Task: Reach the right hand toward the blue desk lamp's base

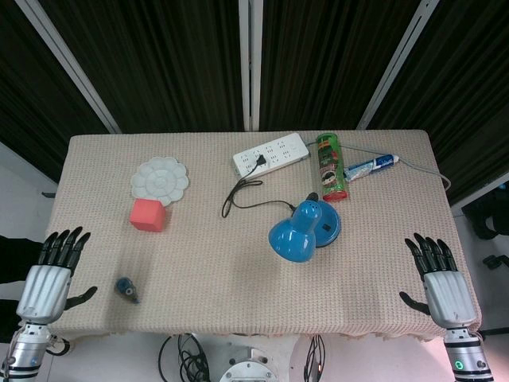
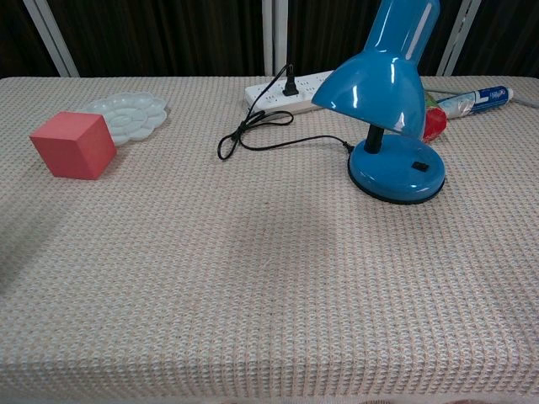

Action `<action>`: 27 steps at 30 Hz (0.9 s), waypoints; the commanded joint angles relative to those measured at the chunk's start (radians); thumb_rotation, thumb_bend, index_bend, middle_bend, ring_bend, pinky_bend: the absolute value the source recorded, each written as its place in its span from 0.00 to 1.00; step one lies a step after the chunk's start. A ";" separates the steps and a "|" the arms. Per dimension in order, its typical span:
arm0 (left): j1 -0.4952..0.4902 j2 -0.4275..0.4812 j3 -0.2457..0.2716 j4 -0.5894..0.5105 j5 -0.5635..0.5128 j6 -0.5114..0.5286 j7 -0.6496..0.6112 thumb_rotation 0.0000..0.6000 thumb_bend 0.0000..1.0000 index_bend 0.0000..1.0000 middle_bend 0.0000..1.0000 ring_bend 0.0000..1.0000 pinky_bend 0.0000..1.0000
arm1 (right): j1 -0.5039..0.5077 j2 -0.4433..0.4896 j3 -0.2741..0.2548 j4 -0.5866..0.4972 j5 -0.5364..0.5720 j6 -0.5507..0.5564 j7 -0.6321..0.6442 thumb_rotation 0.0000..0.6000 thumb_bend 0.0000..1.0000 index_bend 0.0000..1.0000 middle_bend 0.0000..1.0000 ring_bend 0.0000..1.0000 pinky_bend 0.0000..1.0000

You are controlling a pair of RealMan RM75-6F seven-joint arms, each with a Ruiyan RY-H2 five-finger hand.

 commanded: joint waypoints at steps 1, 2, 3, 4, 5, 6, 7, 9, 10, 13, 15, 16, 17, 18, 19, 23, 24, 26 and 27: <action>0.000 0.000 0.000 0.000 0.000 0.000 0.000 1.00 0.04 0.00 0.00 0.00 0.00 | 0.000 -0.001 0.000 0.001 -0.001 0.001 0.000 1.00 0.05 0.00 0.00 0.00 0.00; 0.000 0.000 0.001 0.000 0.000 -0.001 0.001 1.00 0.04 0.00 0.00 0.00 0.00 | 0.000 -0.001 0.000 0.001 -0.001 0.000 0.000 1.00 0.05 0.00 0.00 0.00 0.00; 0.000 0.000 0.001 -0.001 0.000 0.000 0.001 1.00 0.04 0.00 0.00 0.00 0.00 | 0.000 -0.001 -0.001 0.001 -0.001 0.000 -0.001 1.00 0.05 0.00 0.00 0.00 0.00; 0.001 0.000 0.001 -0.001 0.001 0.001 0.001 1.00 0.04 0.00 0.00 0.00 0.00 | 0.000 -0.001 -0.001 0.001 -0.002 0.000 -0.001 1.00 0.05 0.00 0.00 0.00 0.00; 0.001 0.000 0.001 -0.001 0.003 0.002 0.001 1.00 0.04 0.00 0.00 0.00 0.00 | -0.001 -0.002 -0.002 0.001 -0.003 0.001 -0.001 1.00 0.05 0.00 0.00 0.00 0.00; 0.001 0.000 0.001 -0.001 0.003 0.003 0.001 1.00 0.04 0.00 0.00 0.00 0.00 | -0.001 -0.001 -0.002 0.001 -0.003 0.001 0.000 1.00 0.05 0.00 0.00 0.00 0.00; 0.002 0.000 0.001 -0.002 0.004 0.004 0.002 1.00 0.04 0.00 0.00 0.00 0.00 | -0.001 -0.001 -0.002 0.001 -0.004 0.001 0.000 1.00 0.05 0.00 0.00 0.00 0.00; 0.002 0.001 0.001 -0.003 0.005 0.005 0.002 1.00 0.04 0.00 0.00 0.00 0.00 | -0.001 0.000 -0.003 0.001 -0.005 0.002 0.002 1.00 0.05 0.00 0.00 0.00 0.00; 0.002 0.001 0.001 -0.004 0.005 0.006 0.003 1.00 0.04 0.00 0.00 0.00 0.00 | -0.001 0.000 -0.002 0.001 -0.005 0.003 0.002 1.00 0.05 0.00 0.00 0.00 0.00; 0.001 0.001 0.001 -0.005 0.004 0.002 0.004 1.00 0.04 0.00 0.00 0.00 0.00 | -0.002 0.001 -0.002 0.001 -0.004 0.003 0.003 1.00 0.05 0.00 0.00 0.00 0.00; 0.001 0.002 0.003 -0.005 0.001 -0.003 0.007 1.00 0.04 0.00 0.00 0.00 0.00 | -0.002 0.000 -0.003 0.003 -0.003 0.001 0.003 1.00 0.05 0.00 0.00 0.00 0.00; 0.001 0.002 0.003 -0.005 -0.001 -0.004 0.007 1.00 0.04 0.00 0.00 0.00 0.00 | -0.001 0.000 -0.003 0.003 -0.003 0.000 0.003 1.00 0.05 0.00 0.00 0.00 0.00; 0.001 0.003 0.003 -0.006 -0.002 -0.004 0.008 1.00 0.04 0.00 0.00 0.00 0.00 | -0.001 0.000 -0.003 0.004 -0.002 -0.001 0.003 1.00 0.05 0.00 0.00 0.00 0.00; 0.001 0.005 0.002 -0.009 -0.004 -0.004 0.007 1.00 0.04 0.00 0.00 0.00 0.00 | -0.001 0.001 -0.003 0.004 0.000 -0.004 0.003 1.00 0.05 0.00 0.00 0.00 0.00; 0.001 0.006 0.001 -0.010 -0.004 -0.003 0.005 1.00 0.04 0.00 0.00 0.00 0.00 | 0.000 0.002 -0.003 0.003 0.002 -0.006 0.003 1.00 0.05 0.00 0.00 0.00 0.00; 0.001 0.012 -0.003 -0.013 -0.012 -0.003 -0.005 1.00 0.04 0.00 0.00 0.00 0.00 | 0.006 0.009 -0.002 -0.005 0.013 -0.022 -0.001 1.00 0.05 0.00 0.00 0.00 0.00; 0.001 0.012 -0.003 -0.013 -0.013 -0.004 -0.006 1.00 0.04 0.00 0.00 0.00 0.00 | 0.007 0.010 -0.002 -0.006 0.015 -0.026 -0.003 1.00 0.05 0.00 0.00 0.00 0.00; 0.000 0.012 -0.002 -0.012 -0.013 -0.007 -0.004 1.00 0.04 0.00 0.00 0.00 0.00 | 0.011 0.013 -0.003 -0.011 0.018 -0.035 -0.007 1.00 0.05 0.00 0.00 0.00 0.00; 0.000 0.012 -0.001 -0.012 -0.012 -0.008 -0.003 1.00 0.04 0.00 0.00 0.00 0.00 | 0.013 0.014 -0.003 -0.013 0.019 -0.039 -0.010 1.00 0.05 0.00 0.00 0.00 0.00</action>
